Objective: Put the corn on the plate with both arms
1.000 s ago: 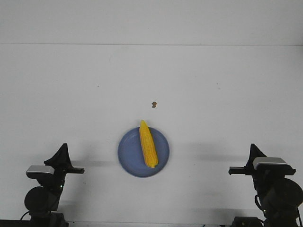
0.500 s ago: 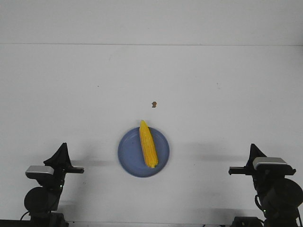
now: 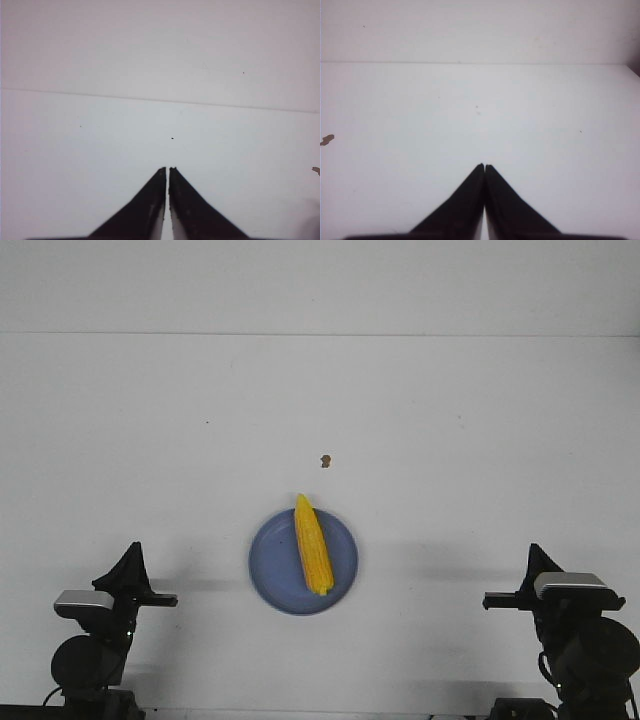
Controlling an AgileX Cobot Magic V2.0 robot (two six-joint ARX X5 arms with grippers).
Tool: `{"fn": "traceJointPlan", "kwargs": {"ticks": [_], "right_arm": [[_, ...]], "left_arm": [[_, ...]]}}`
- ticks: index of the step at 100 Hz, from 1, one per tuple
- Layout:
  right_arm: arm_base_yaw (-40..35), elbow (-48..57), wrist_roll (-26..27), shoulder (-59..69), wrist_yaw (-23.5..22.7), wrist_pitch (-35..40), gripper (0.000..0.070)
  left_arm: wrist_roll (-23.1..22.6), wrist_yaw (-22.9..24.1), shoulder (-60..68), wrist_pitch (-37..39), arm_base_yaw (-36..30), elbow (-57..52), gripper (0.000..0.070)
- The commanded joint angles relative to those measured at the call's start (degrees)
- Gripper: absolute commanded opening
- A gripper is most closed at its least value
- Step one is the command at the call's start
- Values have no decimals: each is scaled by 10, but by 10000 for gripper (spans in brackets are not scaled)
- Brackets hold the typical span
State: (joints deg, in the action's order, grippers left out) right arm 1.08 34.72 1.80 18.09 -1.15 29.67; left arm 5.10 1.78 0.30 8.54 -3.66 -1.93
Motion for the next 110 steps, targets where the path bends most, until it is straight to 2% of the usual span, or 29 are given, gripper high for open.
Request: {"fn": "traceJointPlan", "kwargs": {"ticks": [1, 10, 28, 37, 55, 92, 110], "right_arm": [[0, 3, -6, -5, 4, -9, 0], [0, -7, -12, -21, 7, -21, 0], [0, -99, -10, -87, 6, -152, 0], [0, -141, -3, -118, 5, -190, 0], [0, -214, 0, -183, 5, -234, 0], [0, -314, 12, -180, -10, -359, 0], [0, -340, 21, -180, -10, -386, 0]], "left_arm": [[2, 2, -1, 6, -1, 11, 16], [1, 2, -1, 6, -1, 11, 16], [1, 2, -1, 5, -1, 11, 16], [2, 2, -1, 5, -1, 11, 16], [1, 2, -1, 6, -1, 11, 16], [1, 2, -1, 5, -1, 11, 16], [1, 2, -1, 5, -1, 11, 16]]}}
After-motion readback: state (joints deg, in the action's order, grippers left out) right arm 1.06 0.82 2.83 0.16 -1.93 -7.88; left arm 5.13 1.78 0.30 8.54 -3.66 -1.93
